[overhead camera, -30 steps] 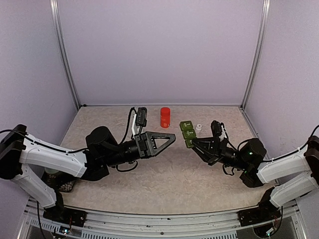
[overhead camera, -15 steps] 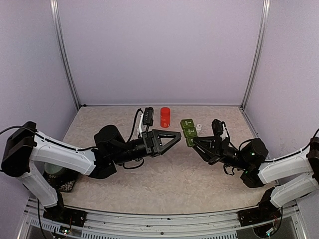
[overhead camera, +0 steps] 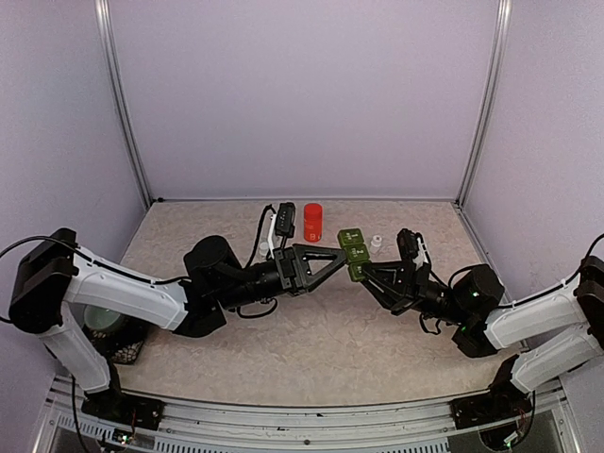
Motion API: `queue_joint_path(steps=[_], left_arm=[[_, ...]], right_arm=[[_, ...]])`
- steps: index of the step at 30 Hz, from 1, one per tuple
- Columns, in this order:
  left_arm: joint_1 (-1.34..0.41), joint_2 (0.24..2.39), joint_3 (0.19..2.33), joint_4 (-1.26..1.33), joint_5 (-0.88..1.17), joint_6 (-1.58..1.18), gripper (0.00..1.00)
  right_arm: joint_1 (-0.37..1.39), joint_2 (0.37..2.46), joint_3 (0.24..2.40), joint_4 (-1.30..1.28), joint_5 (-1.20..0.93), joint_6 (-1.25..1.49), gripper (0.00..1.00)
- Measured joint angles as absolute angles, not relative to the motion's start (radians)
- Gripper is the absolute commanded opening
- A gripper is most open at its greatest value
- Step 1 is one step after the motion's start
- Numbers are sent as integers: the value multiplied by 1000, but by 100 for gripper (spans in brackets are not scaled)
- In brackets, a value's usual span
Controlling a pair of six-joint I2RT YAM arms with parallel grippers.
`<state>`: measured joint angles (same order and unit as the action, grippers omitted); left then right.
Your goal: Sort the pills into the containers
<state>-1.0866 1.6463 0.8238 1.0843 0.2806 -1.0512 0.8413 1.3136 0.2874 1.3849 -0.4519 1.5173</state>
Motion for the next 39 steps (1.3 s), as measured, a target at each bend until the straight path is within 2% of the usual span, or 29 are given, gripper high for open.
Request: queue_joint_path(steps=[21, 39], left_arm=[[-1064, 1698, 826, 1188, 312, -1127, 37], [-1055, 1713, 826, 1230, 342, -1175, 32]], right_arm=[[848, 1315, 287, 1361, -427, 1455, 0], [850, 1319, 287, 1364, -425, 1420, 0]])
